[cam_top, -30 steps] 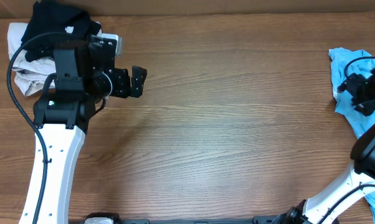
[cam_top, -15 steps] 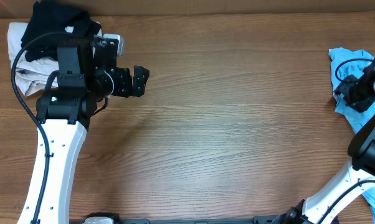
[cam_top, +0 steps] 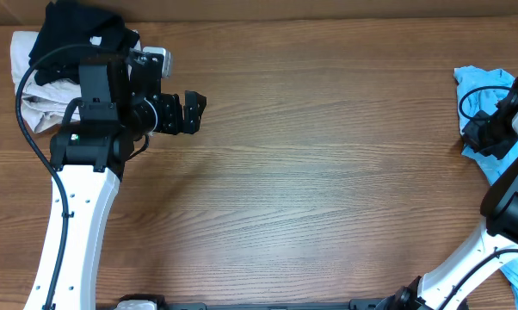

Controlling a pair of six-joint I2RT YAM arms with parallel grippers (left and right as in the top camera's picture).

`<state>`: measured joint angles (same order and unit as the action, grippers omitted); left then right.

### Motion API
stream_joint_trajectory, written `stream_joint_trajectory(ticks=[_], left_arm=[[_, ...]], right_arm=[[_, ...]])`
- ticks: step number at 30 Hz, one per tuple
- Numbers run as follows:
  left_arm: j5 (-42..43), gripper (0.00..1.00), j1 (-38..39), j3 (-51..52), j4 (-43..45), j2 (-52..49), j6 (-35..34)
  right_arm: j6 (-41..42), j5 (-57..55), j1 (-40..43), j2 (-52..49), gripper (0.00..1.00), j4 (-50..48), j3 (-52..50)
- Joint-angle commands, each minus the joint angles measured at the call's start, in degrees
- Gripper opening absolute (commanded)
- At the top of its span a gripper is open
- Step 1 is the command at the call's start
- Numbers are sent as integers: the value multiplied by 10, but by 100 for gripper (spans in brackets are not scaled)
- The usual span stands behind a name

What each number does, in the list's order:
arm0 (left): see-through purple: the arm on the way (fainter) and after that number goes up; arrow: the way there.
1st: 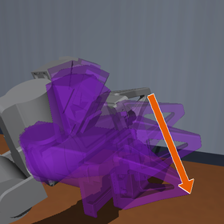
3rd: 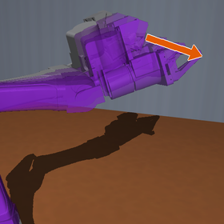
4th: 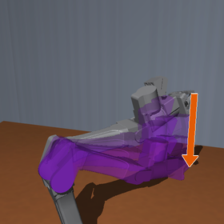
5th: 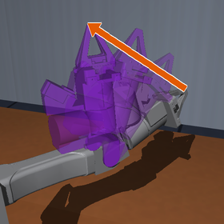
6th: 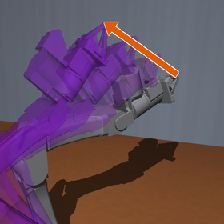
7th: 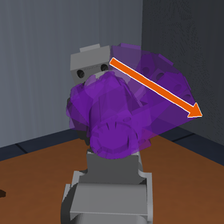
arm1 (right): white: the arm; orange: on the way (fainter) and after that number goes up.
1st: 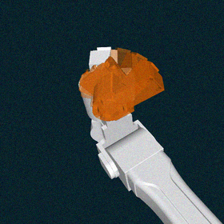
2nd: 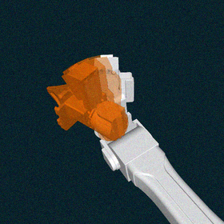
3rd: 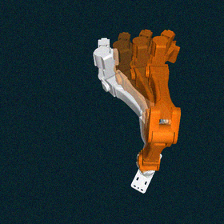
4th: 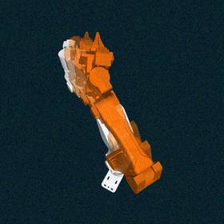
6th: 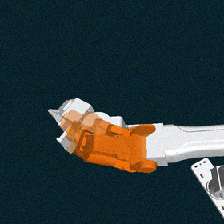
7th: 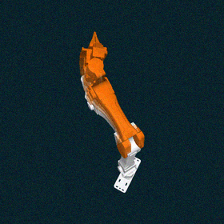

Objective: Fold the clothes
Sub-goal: 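Drag the light-blue T-shirt with the right gripper to table center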

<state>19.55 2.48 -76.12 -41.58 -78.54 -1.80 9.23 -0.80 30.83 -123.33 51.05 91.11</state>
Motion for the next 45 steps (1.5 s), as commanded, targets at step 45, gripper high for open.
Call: stream_joint_trajectory(ticks=[45], left_arm=[[-112,100,-171,-62,159,0,-29]], right_arm=[[-13,276,-725,161,4,64,124]])
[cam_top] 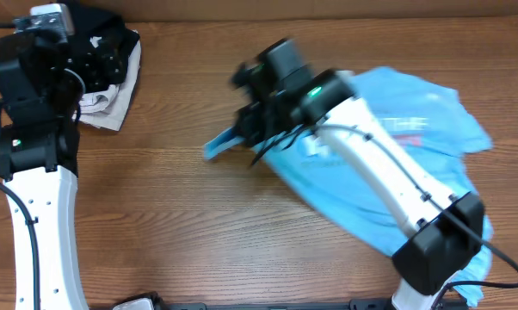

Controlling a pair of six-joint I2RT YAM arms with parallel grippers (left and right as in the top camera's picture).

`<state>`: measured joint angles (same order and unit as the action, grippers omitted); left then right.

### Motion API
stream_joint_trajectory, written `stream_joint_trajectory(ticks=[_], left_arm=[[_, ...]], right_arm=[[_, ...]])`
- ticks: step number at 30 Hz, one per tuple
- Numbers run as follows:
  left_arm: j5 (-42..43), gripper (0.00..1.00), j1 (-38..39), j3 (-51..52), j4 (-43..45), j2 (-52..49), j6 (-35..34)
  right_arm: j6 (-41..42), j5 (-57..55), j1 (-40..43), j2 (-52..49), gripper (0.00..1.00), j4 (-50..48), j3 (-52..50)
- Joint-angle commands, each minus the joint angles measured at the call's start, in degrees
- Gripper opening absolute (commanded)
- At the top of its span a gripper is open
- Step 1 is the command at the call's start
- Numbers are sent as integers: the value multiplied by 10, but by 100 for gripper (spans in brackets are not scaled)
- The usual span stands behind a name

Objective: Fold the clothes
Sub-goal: 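Drag the light-blue T-shirt with the right gripper to table center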

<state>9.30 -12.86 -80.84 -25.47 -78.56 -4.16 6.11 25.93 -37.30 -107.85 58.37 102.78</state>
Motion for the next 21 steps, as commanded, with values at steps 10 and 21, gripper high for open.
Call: stream_joint_trajectory(ticks=[10,21], left_arm=[[-8,100,-32,-15,-29,0,47],[126,92,-14,-15,-72,21,102]], right_arm=[[47,3,-17,26,31,83,27],[110,-154,169,169,77,266,41]])
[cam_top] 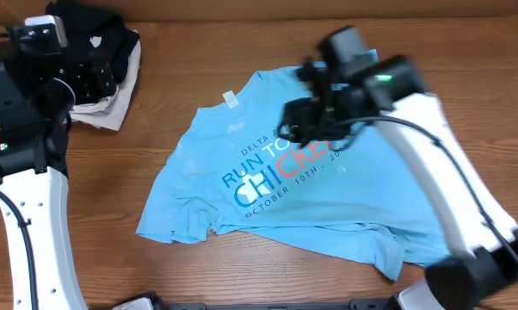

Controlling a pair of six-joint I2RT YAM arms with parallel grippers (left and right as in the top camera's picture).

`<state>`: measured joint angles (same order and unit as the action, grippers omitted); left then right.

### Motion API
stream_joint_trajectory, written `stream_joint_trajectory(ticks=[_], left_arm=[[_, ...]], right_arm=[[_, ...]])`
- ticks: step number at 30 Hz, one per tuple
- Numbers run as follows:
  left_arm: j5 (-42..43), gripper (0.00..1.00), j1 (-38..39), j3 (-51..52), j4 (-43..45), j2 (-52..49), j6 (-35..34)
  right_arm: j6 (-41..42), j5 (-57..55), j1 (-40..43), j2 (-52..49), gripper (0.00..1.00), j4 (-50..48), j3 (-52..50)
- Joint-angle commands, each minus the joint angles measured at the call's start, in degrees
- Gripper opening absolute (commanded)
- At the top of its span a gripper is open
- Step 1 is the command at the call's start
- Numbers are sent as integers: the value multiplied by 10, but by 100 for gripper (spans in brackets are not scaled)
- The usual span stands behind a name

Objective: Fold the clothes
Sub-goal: 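Drag the light-blue T-shirt with the right gripper to table center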

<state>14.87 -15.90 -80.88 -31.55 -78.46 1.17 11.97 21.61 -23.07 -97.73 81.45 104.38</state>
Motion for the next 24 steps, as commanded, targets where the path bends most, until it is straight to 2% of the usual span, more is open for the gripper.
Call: stream_joint_trajectory(ticks=[1,2,3,7,11,18,20,22,23,24], left_arm=[[78,91,30,-15,-23,20,62],[75,91,48,-14,-35,19,74],[66,91,68,-14,-49,16,94],[-2,95,159,-14,-84,-18,132],[-28,97,231,-14,-89,-68,148],[-64,100,281,-14,-88,-128,152],[-64,100,282,-14,-88,-137,152],[-64,100,282,-14,-88,-141,152],[-64,100,282,-14,-88,-143,152],[-65,100,282,-14,-87,-144,152]], right_arm=[[73,-155,38,81,81,56,24],[94,-190,48,92,88,74,23],[110,-214,56,102,100,89,20],[126,-209,76,120,100,120,-14],[174,-209,76,120,100,114,-87],[188,-203,97,120,99,-14,-294],[187,-202,110,120,89,-66,-354],[187,-203,119,120,70,-111,-398],[187,-203,123,120,50,-138,-420],[183,-203,127,120,35,-172,-445]])
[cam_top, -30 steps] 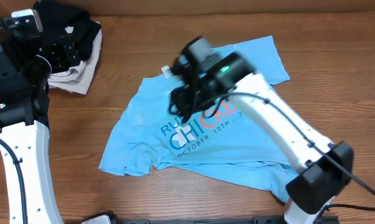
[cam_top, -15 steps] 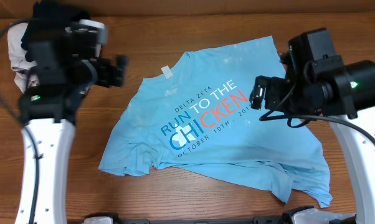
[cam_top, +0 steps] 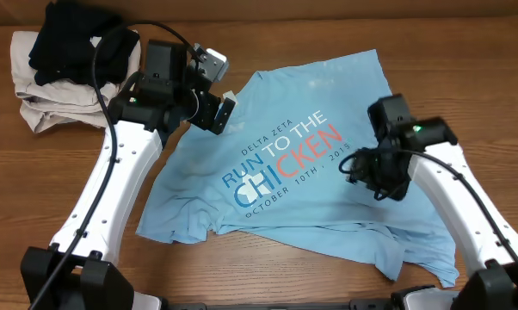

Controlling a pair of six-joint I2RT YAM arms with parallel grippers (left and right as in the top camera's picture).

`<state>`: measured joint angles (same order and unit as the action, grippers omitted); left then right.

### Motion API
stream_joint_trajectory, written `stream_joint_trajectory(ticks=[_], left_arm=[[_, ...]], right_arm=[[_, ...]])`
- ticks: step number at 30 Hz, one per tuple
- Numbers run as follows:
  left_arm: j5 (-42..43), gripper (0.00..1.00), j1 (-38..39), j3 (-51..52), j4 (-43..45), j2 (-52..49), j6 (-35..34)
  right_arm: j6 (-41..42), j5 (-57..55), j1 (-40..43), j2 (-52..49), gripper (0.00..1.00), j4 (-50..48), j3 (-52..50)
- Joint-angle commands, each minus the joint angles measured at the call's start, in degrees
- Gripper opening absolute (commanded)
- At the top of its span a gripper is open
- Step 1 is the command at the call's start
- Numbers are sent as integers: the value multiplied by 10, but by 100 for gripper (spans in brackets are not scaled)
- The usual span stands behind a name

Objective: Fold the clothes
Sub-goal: 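Drag the light-blue T-shirt with the right gripper to table center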

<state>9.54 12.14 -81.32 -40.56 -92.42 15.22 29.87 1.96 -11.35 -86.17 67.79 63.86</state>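
A light blue T-shirt (cam_top: 285, 185) lies print side up across the middle of the table, its collar toward the upper left and its hem toward the lower right. The lower left edge is rumpled. My left gripper (cam_top: 224, 113) hovers at the collar and left shoulder, fingers pointing right and apart, with nothing seen between them. My right gripper (cam_top: 367, 170) is low over the shirt's right side, beside the end of the print. Its fingers are dark against the arm, so their state does not show.
A pile of other clothes sits at the far left corner: black garments (cam_top: 70, 43) on top of beige ones (cam_top: 44, 108). The left arm's cable loops over that pile. The wooden table (cam_top: 268, 275) shows along the front edge.
My left gripper was back by the clothes pile and is now at the shirt's collar. My right gripper was over the shirt's upper middle and is now at its right side. The shirt's upper right lies flatter.
At first the blue shirt was bunched at the table's right edge by my right gripper, with the left gripper out over bare wood. Then the right arm had the shirt at the centre. Later it lay spread print up, and now both grippers are at it.
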Motion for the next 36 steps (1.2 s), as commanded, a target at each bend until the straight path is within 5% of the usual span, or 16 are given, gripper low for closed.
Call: stream_joint_trajectory(ticks=[1,6,10,23,36], left_arm=[[-12,100,2,-9,4,-5,11],[-12,100,2,-9,7,-9,11],[-12,100,2,-9,7,-10,11],[-12,100,3,-9,5,-10,11],[-12,100,3,-9,8,-10,11]], right_arm=[[3,-7,12,4,27,-63,-60],[2,0,25,-2,12,-170,-140],[7,13,28,-21,9,-202,-164],[1,11,58,-142,9,-329,-166],[-45,-8,142,-274,15,-576,-115]])
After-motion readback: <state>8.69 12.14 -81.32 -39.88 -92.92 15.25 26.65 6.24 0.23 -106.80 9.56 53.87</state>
